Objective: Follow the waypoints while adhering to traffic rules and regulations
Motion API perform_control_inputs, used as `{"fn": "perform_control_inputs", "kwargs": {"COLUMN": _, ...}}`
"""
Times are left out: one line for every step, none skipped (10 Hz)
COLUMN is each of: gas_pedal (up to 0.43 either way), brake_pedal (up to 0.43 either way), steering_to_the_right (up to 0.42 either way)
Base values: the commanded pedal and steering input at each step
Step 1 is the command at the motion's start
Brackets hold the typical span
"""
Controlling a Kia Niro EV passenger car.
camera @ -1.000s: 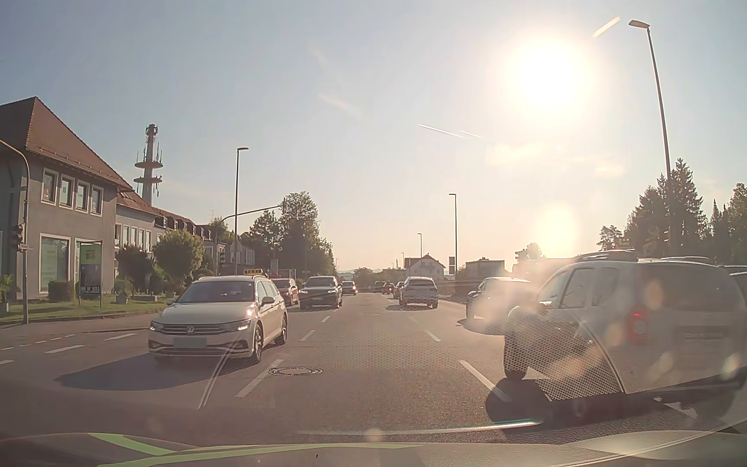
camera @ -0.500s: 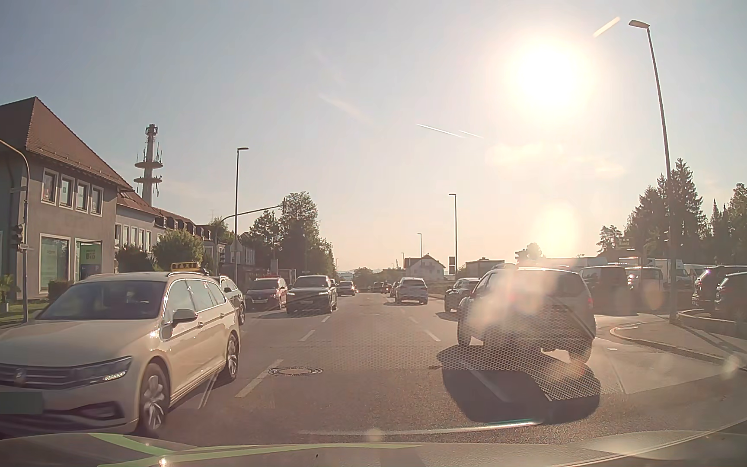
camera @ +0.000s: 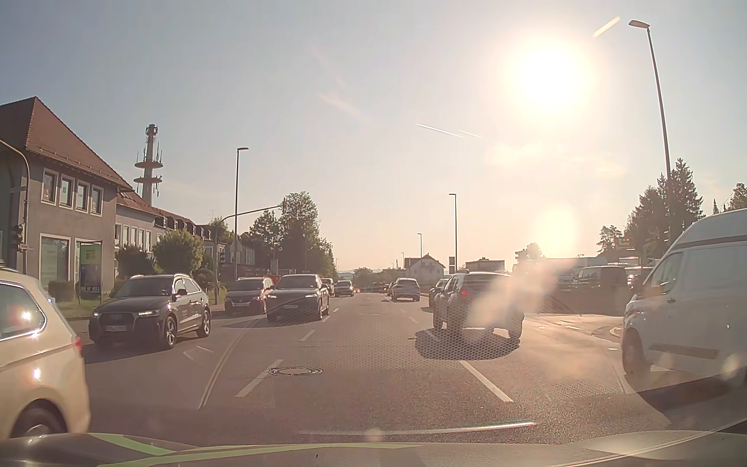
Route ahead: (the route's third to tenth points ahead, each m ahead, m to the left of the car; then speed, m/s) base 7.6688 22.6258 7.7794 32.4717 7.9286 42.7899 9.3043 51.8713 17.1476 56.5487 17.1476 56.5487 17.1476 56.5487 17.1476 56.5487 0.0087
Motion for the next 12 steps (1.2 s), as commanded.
{"fn": "perform_control_inputs", "kwargs": {"gas_pedal": 0.0, "brake_pedal": 0.256, "steering_to_the_right": 0.002}}
{"fn": "perform_control_inputs", "kwargs": {"gas_pedal": 0.0, "brake_pedal": 0.256, "steering_to_the_right": 0.002}}
{"fn": "perform_control_inputs", "kwargs": {"gas_pedal": 0.0, "brake_pedal": 0.256, "steering_to_the_right": 0.002}}
{"fn": "perform_control_inputs", "kwargs": {"gas_pedal": 0.0, "brake_pedal": 0.256, "steering_to_the_right": 0.002}}
{"fn": "perform_control_inputs", "kwargs": {"gas_pedal": 0.0, "brake_pedal": 0.256, "steering_to_the_right": 0.002}}
{"fn": "perform_control_inputs", "kwargs": {"gas_pedal": 0.0, "brake_pedal": 0.256, "steering_to_the_right": 0.002}}
{"fn": "perform_control_inputs", "kwargs": {"gas_pedal": 0.0, "brake_pedal": 0.256, "steering_to_the_right": 0.002}}
{"fn": "perform_control_inputs", "kwargs": {"gas_pedal": 0.0, "brake_pedal": 0.256, "steering_to_the_right": 0.002}}
{"fn": "perform_control_inputs", "kwargs": {"gas_pedal": 0.0, "brake_pedal": 0.262, "steering_to_the_right": 0.002}}
{"fn": "perform_control_inputs", "kwargs": {"gas_pedal": 0.0, "brake_pedal": 0.262, "steering_to_the_right": 0.002}}
{"fn": "perform_control_inputs", "kwargs": {"gas_pedal": 0.0, "brake_pedal": 0.262, "steering_to_the_right": 0.002}}
{"fn": "perform_control_inputs", "kwargs": {"gas_pedal": 0.0, "brake_pedal": 0.262, "steering_to_the_right": 0.002}}
